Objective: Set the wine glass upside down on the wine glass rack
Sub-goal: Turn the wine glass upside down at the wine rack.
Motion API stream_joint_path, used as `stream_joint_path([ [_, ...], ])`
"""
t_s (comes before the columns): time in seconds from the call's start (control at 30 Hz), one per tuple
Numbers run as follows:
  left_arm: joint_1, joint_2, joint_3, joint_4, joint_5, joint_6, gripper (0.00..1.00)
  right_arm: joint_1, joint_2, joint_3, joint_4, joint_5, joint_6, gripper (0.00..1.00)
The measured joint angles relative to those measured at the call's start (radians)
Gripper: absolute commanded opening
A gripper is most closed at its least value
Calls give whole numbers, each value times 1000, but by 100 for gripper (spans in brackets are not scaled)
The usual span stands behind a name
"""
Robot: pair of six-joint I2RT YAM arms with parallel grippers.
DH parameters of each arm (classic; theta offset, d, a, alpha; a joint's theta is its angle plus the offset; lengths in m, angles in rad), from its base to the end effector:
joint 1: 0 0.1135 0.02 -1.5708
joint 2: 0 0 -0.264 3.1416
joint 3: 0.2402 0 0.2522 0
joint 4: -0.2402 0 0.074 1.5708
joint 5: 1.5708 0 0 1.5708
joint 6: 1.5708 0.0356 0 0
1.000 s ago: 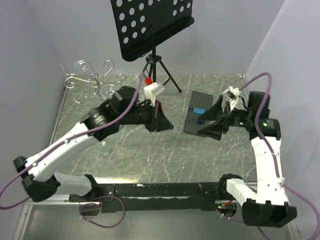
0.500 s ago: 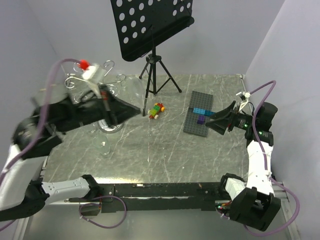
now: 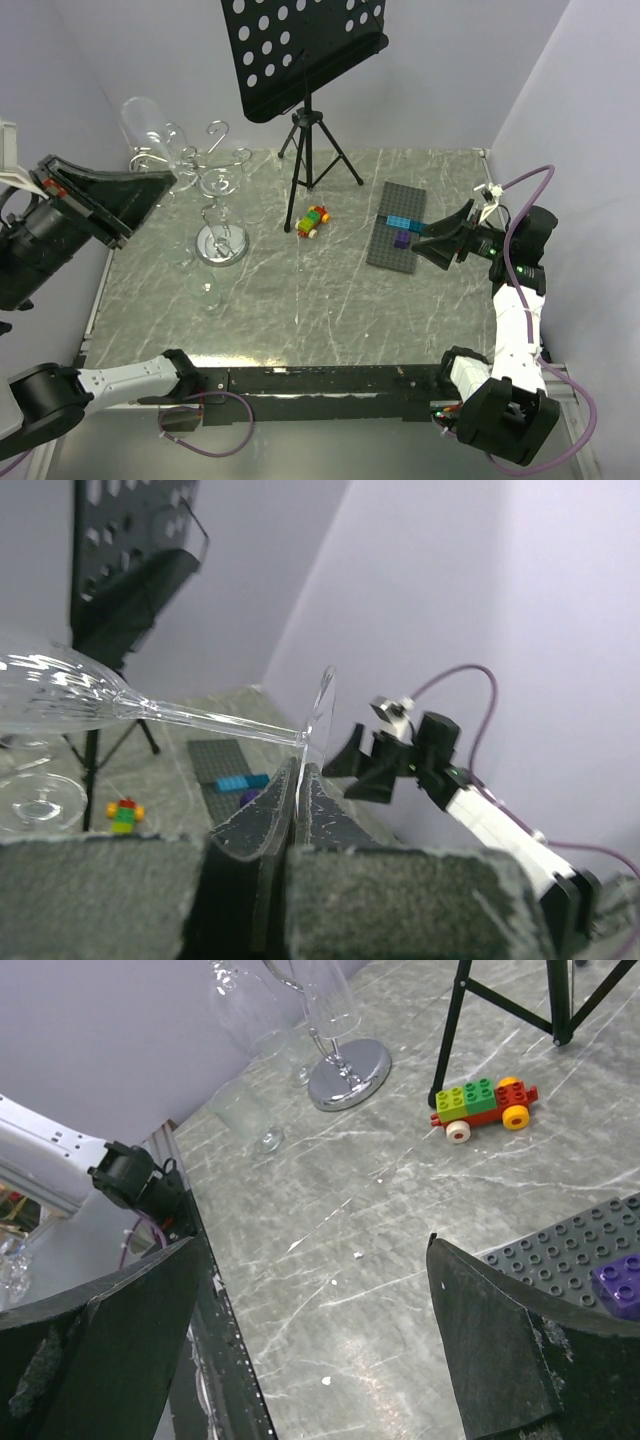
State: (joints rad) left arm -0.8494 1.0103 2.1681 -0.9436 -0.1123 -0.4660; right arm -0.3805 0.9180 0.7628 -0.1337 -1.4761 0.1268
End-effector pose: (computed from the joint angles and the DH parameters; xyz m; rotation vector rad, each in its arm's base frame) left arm 0.0227 -0.0198 0.6088 0.1746 1.4236 -1.0217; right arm 0.1850 -0.0358 0.3226 -0.5802 1.6273 1.1549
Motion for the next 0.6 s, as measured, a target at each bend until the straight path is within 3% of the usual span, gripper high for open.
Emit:
stream_joint_path([
  [0.33, 0, 153, 45, 61, -220, 122, 1, 0, -13, -3, 20, 0, 11, 100],
  [0.6, 32, 263, 15, 176, -301, 201, 1, 0, -19, -5, 22, 0, 14, 100],
])
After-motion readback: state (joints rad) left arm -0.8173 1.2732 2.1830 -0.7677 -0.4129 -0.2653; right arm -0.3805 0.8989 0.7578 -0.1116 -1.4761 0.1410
